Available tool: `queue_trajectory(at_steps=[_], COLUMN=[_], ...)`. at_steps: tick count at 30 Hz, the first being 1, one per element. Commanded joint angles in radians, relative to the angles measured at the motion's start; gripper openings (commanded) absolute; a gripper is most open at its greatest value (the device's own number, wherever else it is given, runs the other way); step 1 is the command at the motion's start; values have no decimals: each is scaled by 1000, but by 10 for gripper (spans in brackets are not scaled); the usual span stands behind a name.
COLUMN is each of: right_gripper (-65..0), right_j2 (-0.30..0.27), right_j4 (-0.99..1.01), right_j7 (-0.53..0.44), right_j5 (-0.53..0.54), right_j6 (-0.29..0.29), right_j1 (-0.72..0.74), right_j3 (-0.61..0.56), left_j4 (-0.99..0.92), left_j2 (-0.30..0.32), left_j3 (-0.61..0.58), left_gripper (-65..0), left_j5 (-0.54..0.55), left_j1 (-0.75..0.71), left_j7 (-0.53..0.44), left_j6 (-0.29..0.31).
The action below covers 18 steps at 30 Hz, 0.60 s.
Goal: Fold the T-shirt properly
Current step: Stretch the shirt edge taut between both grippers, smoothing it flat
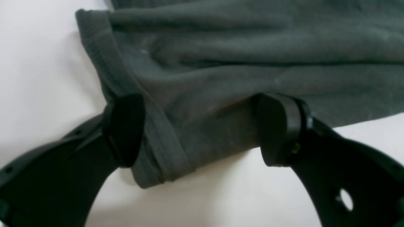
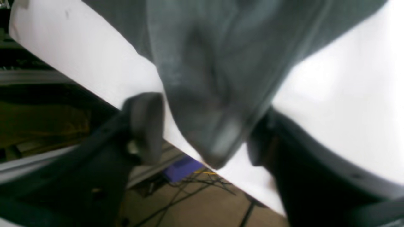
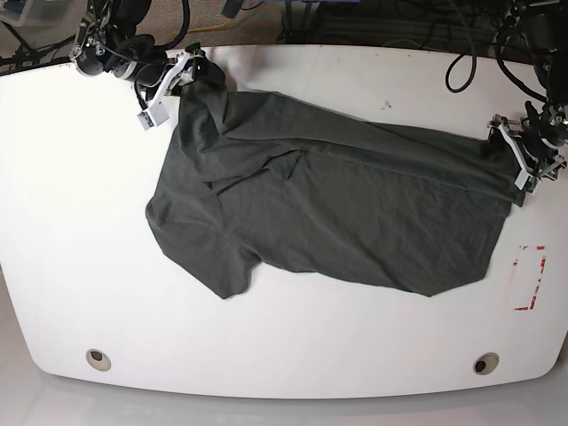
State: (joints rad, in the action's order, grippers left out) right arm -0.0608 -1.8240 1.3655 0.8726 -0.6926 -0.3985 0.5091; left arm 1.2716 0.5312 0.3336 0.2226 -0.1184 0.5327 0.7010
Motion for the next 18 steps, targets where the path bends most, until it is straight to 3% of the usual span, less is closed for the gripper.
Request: queue_trajectory(at_steps=[1, 4, 8, 18], right_gripper=[-423, -533, -547, -541], right_j2=[-9, -14, -52, -342], right_j4=[-13, -13, -18, -20], right_j7=[-10, -10, -1, 30], right_j5=[-6, -39, -51, -45], right_j6=[-6, -6, -6, -6], right_j1=[9, 11, 5, 14], right_j3=[4, 1, -4, -217], left_j4=[6, 4, 4, 3], left_j2=[22, 22, 22, 28], left_j3=[6, 6, 6, 6], left_gripper=[-139, -139, -140, -179], left_j5=[-13, -13, -15, -16], left_j1=[12, 13, 13, 4], left_j7=[7, 7, 7, 8], left_j6=[-3, -3, -3, -3])
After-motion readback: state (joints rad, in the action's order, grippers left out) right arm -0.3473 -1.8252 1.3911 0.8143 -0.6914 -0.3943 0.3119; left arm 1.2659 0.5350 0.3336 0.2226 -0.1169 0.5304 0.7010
